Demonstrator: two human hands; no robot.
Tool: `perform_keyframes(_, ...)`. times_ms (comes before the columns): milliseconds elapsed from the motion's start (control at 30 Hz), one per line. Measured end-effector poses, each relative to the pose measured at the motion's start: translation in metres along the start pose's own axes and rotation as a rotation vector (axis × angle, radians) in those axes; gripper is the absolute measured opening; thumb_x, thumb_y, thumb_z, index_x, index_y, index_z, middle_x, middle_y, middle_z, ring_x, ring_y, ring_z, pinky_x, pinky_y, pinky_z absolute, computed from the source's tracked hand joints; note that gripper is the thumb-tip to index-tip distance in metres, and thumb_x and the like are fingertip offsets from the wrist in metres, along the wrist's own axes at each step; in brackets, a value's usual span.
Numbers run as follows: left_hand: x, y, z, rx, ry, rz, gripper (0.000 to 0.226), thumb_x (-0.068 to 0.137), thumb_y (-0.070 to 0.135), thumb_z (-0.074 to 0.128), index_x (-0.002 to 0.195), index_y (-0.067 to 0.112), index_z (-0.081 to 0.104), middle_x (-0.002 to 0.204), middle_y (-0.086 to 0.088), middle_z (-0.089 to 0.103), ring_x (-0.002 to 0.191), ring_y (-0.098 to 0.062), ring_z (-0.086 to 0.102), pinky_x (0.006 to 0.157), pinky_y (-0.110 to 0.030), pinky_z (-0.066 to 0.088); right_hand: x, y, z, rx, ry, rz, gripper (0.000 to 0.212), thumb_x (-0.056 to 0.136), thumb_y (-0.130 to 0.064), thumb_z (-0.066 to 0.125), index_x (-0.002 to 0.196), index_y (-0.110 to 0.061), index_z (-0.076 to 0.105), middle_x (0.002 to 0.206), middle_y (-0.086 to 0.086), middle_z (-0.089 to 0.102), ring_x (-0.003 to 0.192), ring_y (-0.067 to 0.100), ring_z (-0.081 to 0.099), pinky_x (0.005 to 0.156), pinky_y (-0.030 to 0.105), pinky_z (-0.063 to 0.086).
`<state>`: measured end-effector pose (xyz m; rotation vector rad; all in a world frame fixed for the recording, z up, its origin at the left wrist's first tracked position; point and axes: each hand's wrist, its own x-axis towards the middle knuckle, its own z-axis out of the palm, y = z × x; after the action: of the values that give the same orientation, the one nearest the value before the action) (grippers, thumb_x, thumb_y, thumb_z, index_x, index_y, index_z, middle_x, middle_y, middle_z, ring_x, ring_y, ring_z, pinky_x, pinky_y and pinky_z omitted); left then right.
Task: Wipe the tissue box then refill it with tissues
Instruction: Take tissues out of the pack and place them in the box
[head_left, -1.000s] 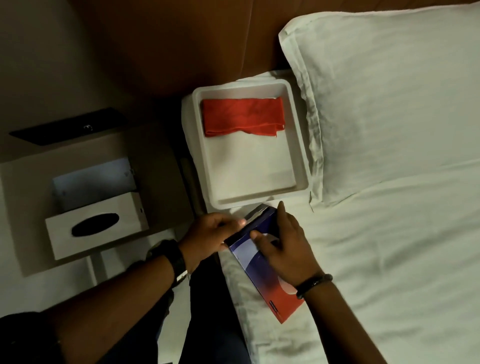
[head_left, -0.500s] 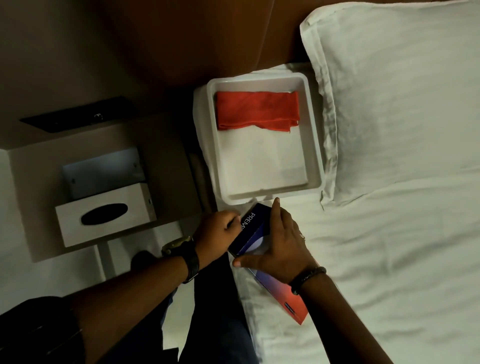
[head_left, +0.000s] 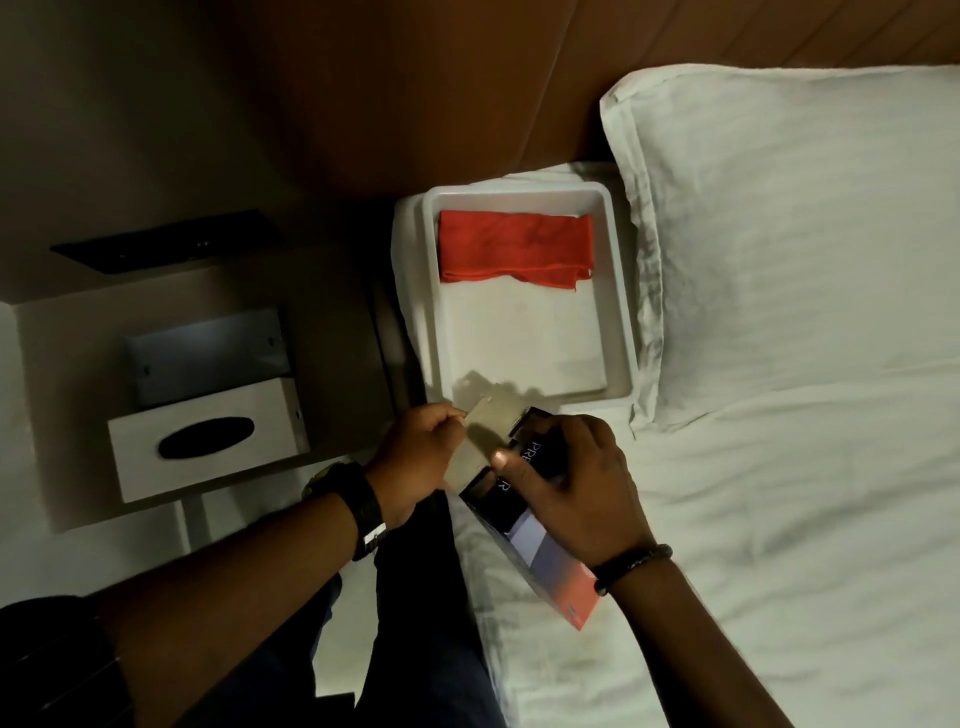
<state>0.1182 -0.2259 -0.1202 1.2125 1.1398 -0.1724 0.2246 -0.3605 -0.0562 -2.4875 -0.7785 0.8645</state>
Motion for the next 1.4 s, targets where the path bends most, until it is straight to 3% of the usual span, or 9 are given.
perform_keyframes(233,-0.011,0.018,0.001,-0.184,0.005,-0.083,0.028,0.094,0.023,0.051,0.075,0.032,0.07,0.094,-0.013,0.058,0.09,-0.03,0.057,0.075,-0.051,0.057,0.012,-0.035,0.001,-0.176,0.067,0.184,0.06,0.075,-0.048,0.072,0.114,-0.013,0.043,0.116,0.011,0.045,0.104,0.035,0.048,0.079,0.039,0.047)
perform_keyframes(433,-0.014,0.012,-0.002,-0.205,0.03,-0.124,0.019,0.096,0.024,0.049,0.086,0.031,0.064,0.1,-0.004,0.061,0.091,-0.021,0.059,0.051,-0.028,0.052,0.008,-0.034,0.001,-0.039,0.074,0.158,0.043,0.077,-0.033,0.07,0.11,-0.015,0.048,0.112,0.009,0.048,0.098,0.03,0.05,0.078,0.037,0.048)
perform_keyframes(567,-0.016,0.004,0.002,-0.124,0.016,-0.108,0.017,0.099,0.024,0.044,0.106,0.031,0.059,0.114,-0.005,0.061,0.095,-0.021,0.061,0.05,-0.025,0.051,0.009,-0.031,-0.009,0.236,0.103,0.148,0.037,0.078,-0.022,0.066,0.112,-0.02,0.051,0.106,0.0,0.056,0.098,0.017,0.051,0.069,0.015,0.039)
perform_keyframes(667,-0.016,-0.002,0.005,-0.039,0.081,-0.066,0.024,0.1,0.018,0.039,0.115,0.02,0.058,0.116,-0.011,0.062,0.099,-0.028,0.063,0.074,-0.041,0.058,0.01,-0.025,-0.015,0.335,0.164,0.149,0.033,0.082,-0.014,0.063,0.115,-0.017,0.057,0.11,0.0,0.061,0.099,0.018,0.059,0.077,0.021,0.046)
perform_keyframes(767,-0.016,-0.003,0.001,-0.011,0.12,-0.081,0.031,0.1,0.012,0.037,0.125,0.012,0.057,0.127,-0.011,0.059,0.116,-0.029,0.055,0.104,-0.044,0.043,0.007,-0.011,-0.015,0.312,0.147,0.18,0.028,0.082,-0.012,0.069,0.108,-0.017,0.063,0.109,0.001,0.063,0.089,0.017,0.064,0.072,0.019,0.045)
perform_keyframes(933,-0.024,0.005,-0.005,-0.045,-0.038,-0.164,0.025,0.102,0.03,0.036,0.104,0.021,0.059,0.104,-0.007,0.056,0.098,-0.021,0.055,0.089,-0.034,0.042,-0.007,0.009,-0.004,0.34,0.129,0.184,0.026,0.083,-0.009,0.071,0.108,-0.016,0.065,0.105,0.004,0.066,0.097,0.019,0.065,0.081,0.025,0.052)
perform_keyframes(1067,-0.037,0.007,0.005,-0.11,-0.242,-0.212,0.026,0.097,0.037,0.05,0.107,0.019,0.066,0.112,-0.018,0.068,0.102,-0.032,0.065,0.094,-0.039,0.049,-0.008,0.004,0.001,0.322,0.102,0.114,0.025,0.089,-0.022,0.063,0.113,-0.017,0.067,0.103,0.0,0.069,0.093,0.017,0.065,0.073,0.003,0.041)
perform_keyframes(1267,-0.035,0.023,0.016,-0.222,-0.27,-0.099,0.027,0.094,0.001,0.05,0.108,0.015,0.067,0.108,-0.02,0.066,0.086,-0.021,0.061,0.076,-0.031,0.051,-0.003,0.001,-0.011,0.147,0.028,-0.092,0.063,0.081,-0.025,0.074,0.137,-0.018,0.048,0.114,-0.009,0.055,0.103,0.004,0.048,0.082,-0.005,0.028)
perform_keyframes(1400,-0.032,0.03,0.013,-0.198,-0.329,-0.068,0.047,0.088,-0.015,0.04,0.121,0.01,0.061,0.105,-0.021,0.067,0.079,-0.026,0.064,0.074,-0.035,0.052,0.001,0.004,-0.016,0.067,0.032,-0.126,0.059,0.076,-0.019,0.078,0.13,-0.018,0.056,0.115,-0.001,0.062,0.103,0.01,0.054,0.081,-0.006,0.028)
